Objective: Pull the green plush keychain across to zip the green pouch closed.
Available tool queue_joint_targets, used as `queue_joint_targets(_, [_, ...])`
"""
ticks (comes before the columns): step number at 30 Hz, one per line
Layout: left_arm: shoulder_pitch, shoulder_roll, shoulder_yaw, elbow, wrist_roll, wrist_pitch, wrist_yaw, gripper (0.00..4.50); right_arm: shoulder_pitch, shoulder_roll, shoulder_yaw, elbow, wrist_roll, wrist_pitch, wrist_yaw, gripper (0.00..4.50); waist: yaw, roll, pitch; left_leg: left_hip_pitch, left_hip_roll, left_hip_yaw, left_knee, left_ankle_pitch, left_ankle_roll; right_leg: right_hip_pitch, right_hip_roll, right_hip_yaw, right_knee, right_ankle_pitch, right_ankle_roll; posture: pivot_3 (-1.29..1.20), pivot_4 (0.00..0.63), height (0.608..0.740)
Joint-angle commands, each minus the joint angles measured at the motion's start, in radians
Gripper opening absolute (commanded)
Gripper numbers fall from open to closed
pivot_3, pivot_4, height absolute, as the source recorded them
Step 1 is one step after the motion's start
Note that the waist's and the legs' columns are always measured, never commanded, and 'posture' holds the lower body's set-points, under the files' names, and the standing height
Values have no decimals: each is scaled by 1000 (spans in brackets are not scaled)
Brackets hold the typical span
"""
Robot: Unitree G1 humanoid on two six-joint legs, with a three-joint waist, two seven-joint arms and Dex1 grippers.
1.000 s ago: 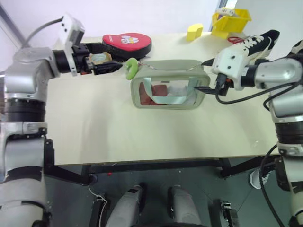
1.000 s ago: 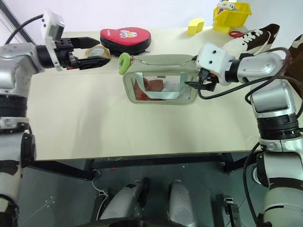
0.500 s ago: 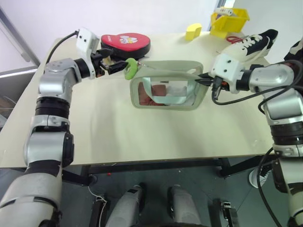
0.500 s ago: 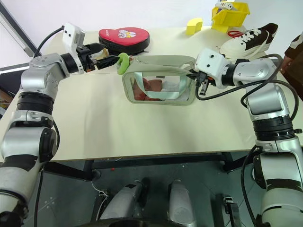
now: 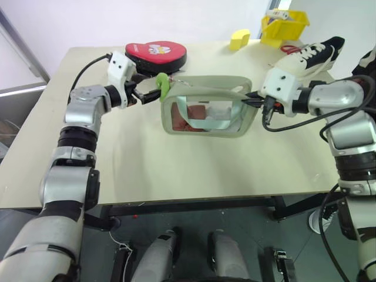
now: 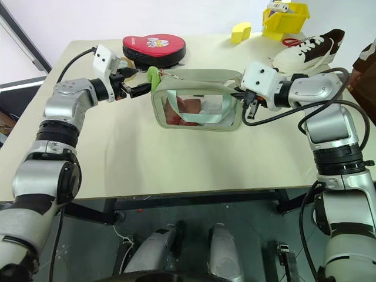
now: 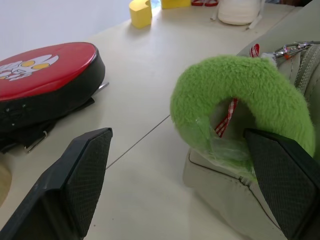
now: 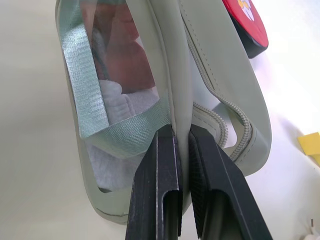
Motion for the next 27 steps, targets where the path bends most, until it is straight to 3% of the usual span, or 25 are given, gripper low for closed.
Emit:
queue_joint_targets(1, [-31, -1, 18, -9, -1, -21, -4, 3217, -5, 10, 2, -41, 11, -2, -3, 0, 0, 0, 0, 0, 0, 0, 0, 0, 0, 0, 0, 0, 0, 0, 0, 0, 150, 740])
queue_joint_targets(6, [-33, 0, 27, -16, -11, -10, -20, 548, -2, 15, -1, -47, 11, 3, -8, 0, 0, 0, 0, 0, 0, 0, 0, 0, 0, 0, 0, 0, 0, 0, 0, 0, 150, 740])
queue_joint_targets(8, [-31, -1, 29, -19, -13, -7, -24, 54, -1, 16, -1, -50, 10, 5, -10, 0, 0, 0, 0, 0, 0, 0, 0, 0, 0, 0, 0, 0, 0, 0, 0, 0, 150, 740])
queue_joint_targets(21, [-99, -8, 108, 28, -62, 65, 33, 54, -14, 23, -7, -32, 7, 5, -27, 0, 0, 0, 0, 0, 0, 0, 0, 0, 0, 0, 0, 0, 0, 0, 0, 0, 150, 740])
queue_joint_targets(24, [-88, 0, 110, 35, -62, 72, 8, 900, -16, 21, -8, -32, 8, 6, -24, 0, 0, 0, 0, 0, 0, 0, 0, 0, 0, 0, 0, 0, 0, 0, 0, 0, 150, 740])
queue_joint_targets(27, [-87, -3, 116, 42, -65, 90, 11, 2308, -10, 13, -12, -40, 12, 9, -18, 0, 0, 0, 0, 0, 0, 0, 0, 0, 0, 0, 1, 0, 0, 0, 1, 0, 150, 740])
